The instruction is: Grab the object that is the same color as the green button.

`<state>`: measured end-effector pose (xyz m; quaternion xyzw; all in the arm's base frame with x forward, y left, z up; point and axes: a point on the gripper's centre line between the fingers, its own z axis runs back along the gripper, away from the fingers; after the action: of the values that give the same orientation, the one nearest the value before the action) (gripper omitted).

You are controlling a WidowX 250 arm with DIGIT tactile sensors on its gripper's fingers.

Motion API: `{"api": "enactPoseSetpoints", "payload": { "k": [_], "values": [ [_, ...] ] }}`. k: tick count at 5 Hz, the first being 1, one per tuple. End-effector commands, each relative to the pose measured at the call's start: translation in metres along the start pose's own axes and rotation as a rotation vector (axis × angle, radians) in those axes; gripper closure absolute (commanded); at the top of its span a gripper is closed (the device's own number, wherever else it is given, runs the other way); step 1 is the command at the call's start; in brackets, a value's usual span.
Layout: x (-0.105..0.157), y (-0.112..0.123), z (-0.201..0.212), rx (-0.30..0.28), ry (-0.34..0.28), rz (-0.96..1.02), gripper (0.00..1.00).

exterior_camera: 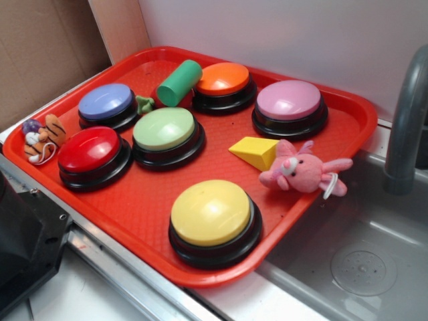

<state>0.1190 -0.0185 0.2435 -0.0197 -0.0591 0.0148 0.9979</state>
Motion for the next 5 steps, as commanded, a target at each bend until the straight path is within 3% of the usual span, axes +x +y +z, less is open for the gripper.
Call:
{"api": "enactPoseSetpoints", "payload": {
  "k": [1, 2, 4, 5],
  "values": [
    [0.0, 0.0, 0.0, 0.0, 0.0, 0.0, 0.0],
    [0.018, 0.006, -0.01, -0.049, -0.006, -0.032, 0.0],
    [0.052, 0.027, -0.046, -0.018, -0.07, 0.106, 0.0],
    [0.072, 0.035, -0.071, 0.045, -0.107, 0.194, 0.0]
  ]
}}
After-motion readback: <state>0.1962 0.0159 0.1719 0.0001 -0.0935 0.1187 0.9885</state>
